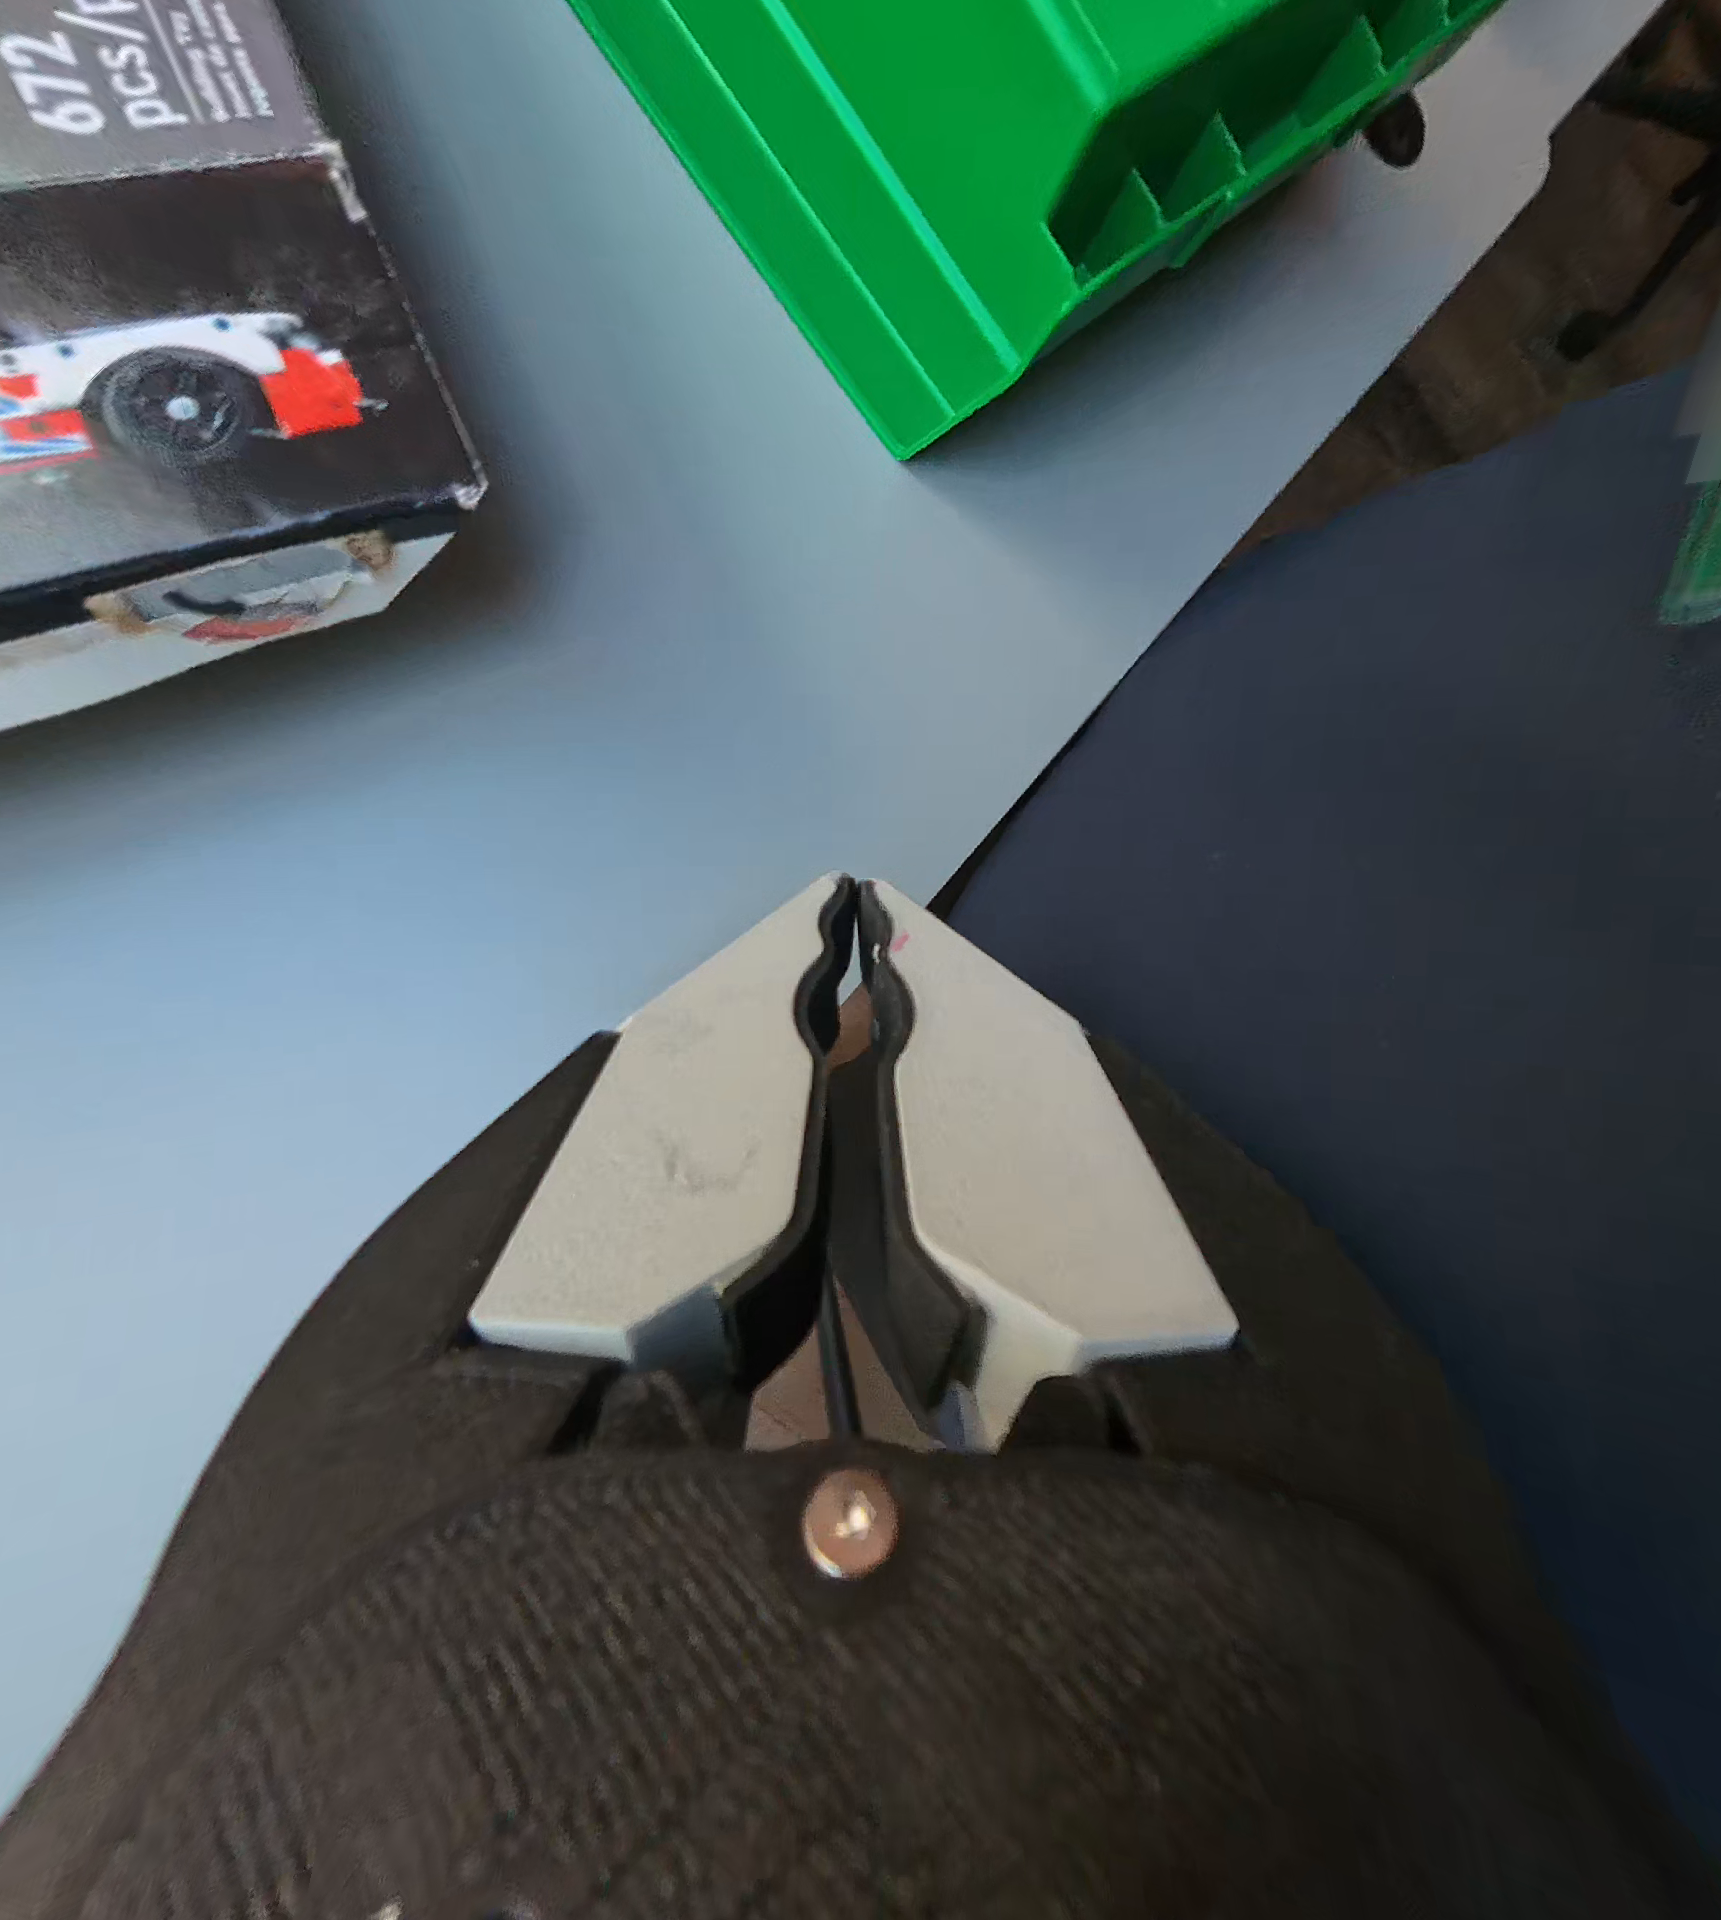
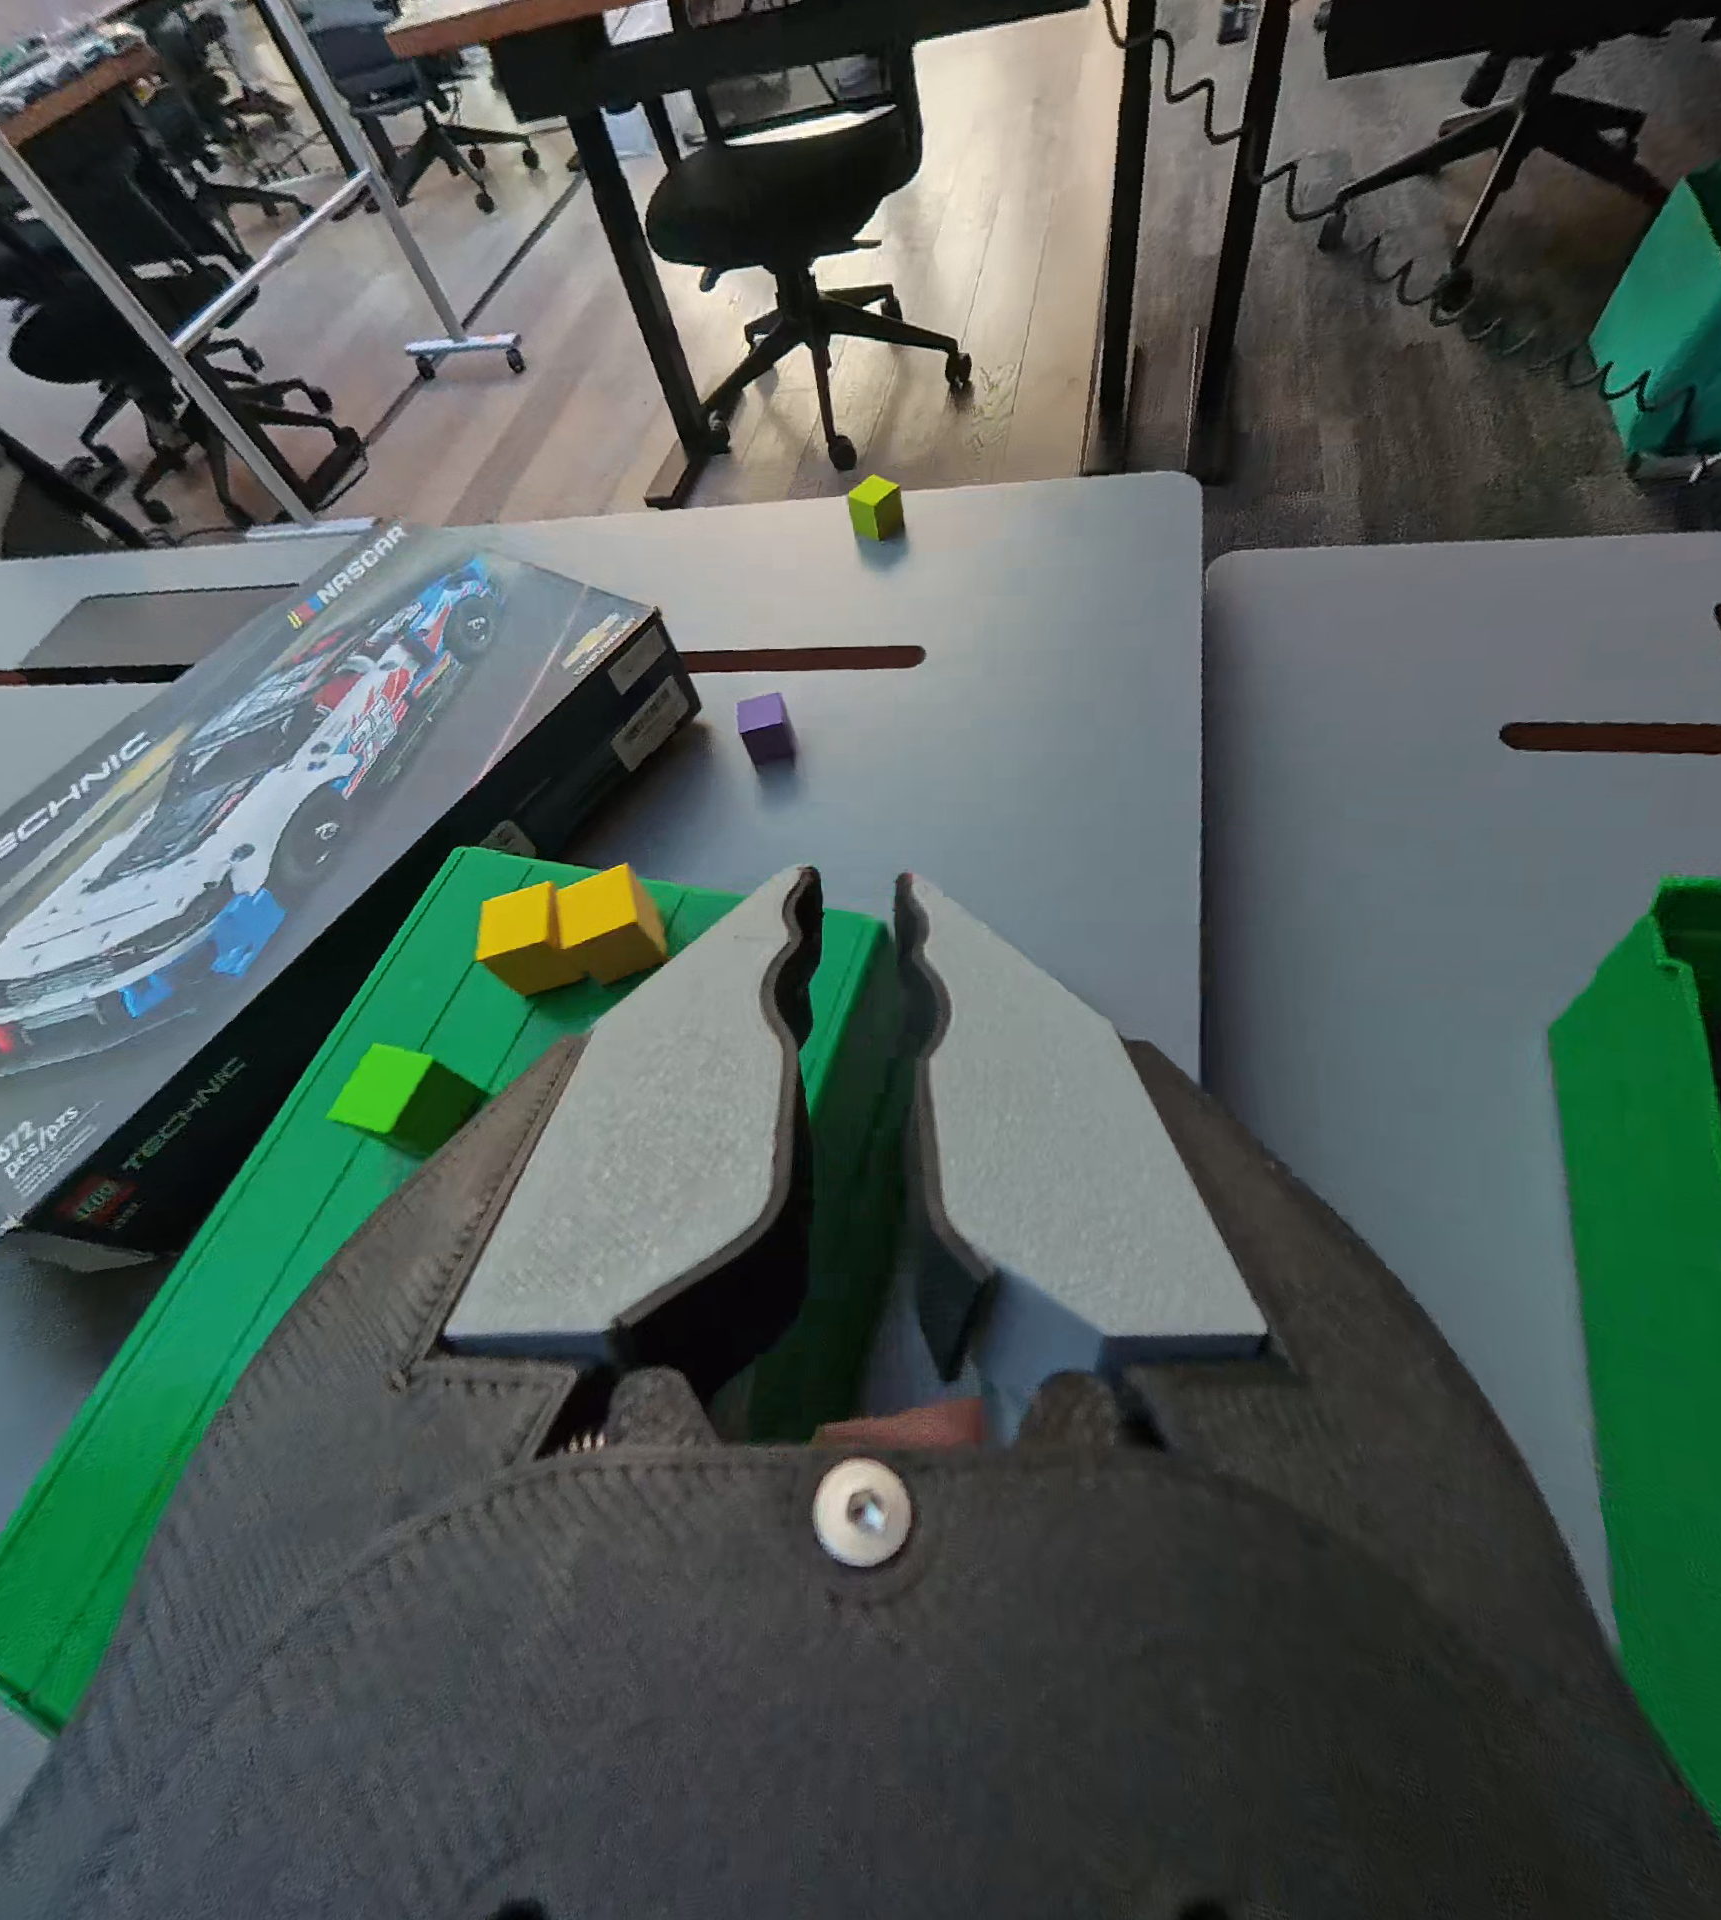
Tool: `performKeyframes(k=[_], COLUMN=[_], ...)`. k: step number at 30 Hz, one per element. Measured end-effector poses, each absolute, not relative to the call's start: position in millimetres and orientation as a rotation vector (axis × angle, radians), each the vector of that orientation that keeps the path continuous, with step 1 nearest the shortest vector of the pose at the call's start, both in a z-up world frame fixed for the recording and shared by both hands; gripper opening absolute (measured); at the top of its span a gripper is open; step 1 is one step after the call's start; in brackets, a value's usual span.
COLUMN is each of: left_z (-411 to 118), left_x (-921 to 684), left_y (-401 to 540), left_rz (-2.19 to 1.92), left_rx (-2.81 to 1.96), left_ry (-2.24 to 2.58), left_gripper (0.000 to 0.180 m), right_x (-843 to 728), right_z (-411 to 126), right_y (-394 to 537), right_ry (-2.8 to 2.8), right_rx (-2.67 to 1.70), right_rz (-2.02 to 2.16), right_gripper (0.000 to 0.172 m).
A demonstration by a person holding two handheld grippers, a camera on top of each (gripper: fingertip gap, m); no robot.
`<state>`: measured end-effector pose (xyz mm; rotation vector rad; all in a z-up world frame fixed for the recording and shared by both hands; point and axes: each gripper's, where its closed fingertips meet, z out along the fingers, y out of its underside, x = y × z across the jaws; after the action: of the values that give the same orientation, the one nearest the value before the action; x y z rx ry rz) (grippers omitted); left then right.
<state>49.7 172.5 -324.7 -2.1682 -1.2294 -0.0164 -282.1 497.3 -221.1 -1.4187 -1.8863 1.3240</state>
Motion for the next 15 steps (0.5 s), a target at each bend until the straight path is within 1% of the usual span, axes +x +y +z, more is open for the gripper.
performKeyframes(k=[2,5,8,12,15], left_z=[-326.8,-337.1,-338.0,-335.7,-339.9], left_x=[44.7,39.9,37.0,41.9,49.9], left_y=[191.3,208.7,228.3,247.5,250.0], left_rz=[-0.006,0.044,0.053,0.063,0.057], left_rx=[-2.158,-2.200,-2.164,-2.162,-2.225], left_ry=[-1.271,-1.359,-1.468,-1.537,-1.576], left_gripper=[0.000,0.000,0.000,0.000,0.000], right_x=[-302.1,-327.1,-345.5,-371.9,-395.3], right_z=[-227.0,-251.1,-273.7,-264.2,-267.7], right_y=[519.1,544.8,552.3,537.2,514.9], right_ry=[-1.912,-1.989,-2.090,-2.129,-2.203], right_rx=[-1.394,-1.369,-1.337,-1.169,-1.085], right_rz=[1.333,1.305,1.292,1.356,1.378], right_gripper=[0.015,0.018,0.022,0.022,0.028])
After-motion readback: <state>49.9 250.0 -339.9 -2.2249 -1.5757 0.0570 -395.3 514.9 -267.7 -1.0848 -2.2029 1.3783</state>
